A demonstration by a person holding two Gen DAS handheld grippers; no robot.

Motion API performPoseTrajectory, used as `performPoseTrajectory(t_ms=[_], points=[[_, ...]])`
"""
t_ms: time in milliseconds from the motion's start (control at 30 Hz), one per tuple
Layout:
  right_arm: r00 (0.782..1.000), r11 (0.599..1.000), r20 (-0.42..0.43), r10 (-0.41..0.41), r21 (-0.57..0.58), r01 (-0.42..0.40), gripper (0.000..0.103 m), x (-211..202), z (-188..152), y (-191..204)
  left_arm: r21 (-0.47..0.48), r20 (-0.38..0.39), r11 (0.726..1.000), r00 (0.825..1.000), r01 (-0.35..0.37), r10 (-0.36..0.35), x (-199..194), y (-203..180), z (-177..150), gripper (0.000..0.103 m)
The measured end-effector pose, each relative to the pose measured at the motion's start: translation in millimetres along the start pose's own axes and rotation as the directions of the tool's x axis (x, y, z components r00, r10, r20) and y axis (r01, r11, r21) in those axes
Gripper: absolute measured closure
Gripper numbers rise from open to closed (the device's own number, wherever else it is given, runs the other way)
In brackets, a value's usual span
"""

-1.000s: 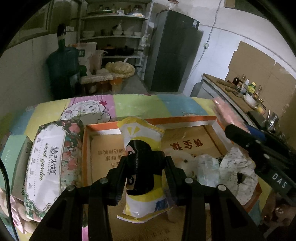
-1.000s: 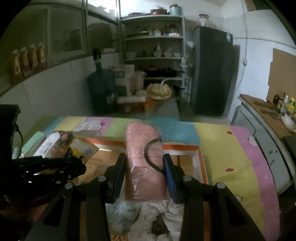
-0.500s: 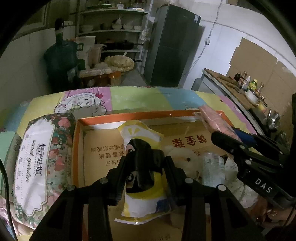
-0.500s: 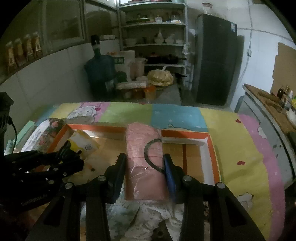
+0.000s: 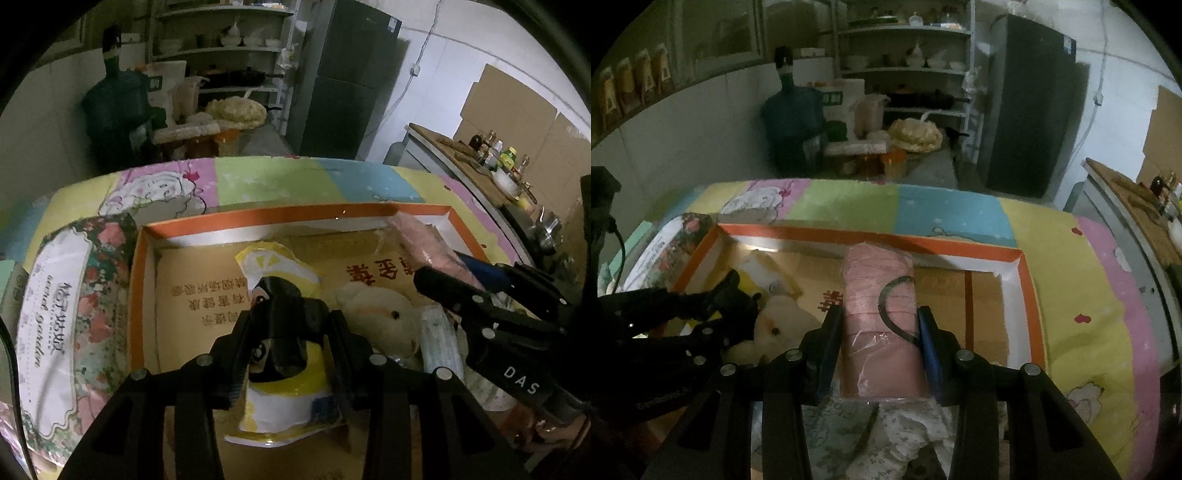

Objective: Organize soft objects
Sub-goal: 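Open both tools to drop the towel and doll into the box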

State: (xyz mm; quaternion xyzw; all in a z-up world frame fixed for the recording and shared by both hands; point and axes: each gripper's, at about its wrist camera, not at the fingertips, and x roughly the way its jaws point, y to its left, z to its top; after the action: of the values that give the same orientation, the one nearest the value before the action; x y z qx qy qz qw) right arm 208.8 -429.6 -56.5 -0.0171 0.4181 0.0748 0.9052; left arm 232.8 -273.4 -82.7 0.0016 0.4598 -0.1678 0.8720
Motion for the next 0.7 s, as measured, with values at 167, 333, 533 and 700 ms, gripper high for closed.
performPoseTrajectory(t_ms=[167,333,533,700], points=[[0.999,1.0,-0.032,0.005,0.015,-0.005,0.06,5,1,-2,0.01,0.032,1.0,0.999,-0.022,0.021,-6,0,0,0.045],[0.999,0.999,-0.052,0.013,0.034,-0.011,0.055,9,2,-3,0.02,0.04,1.0,0.999,-0.023,0.022,-12,0,-1,0.042],[0.999,0.998,-0.043,0.015,0.063,-0.013,0.045,6,1,-8,0.015,0.082,1.0,0.997,-0.01,0.009,-25,1,0,0.026],[0.999,0.997,-0.028,0.016,0.077,-0.014,0.044,1,1,-9,0.026,0.116,1.0,0.993,-0.011,0.008,-36,-1,0,0.026]])
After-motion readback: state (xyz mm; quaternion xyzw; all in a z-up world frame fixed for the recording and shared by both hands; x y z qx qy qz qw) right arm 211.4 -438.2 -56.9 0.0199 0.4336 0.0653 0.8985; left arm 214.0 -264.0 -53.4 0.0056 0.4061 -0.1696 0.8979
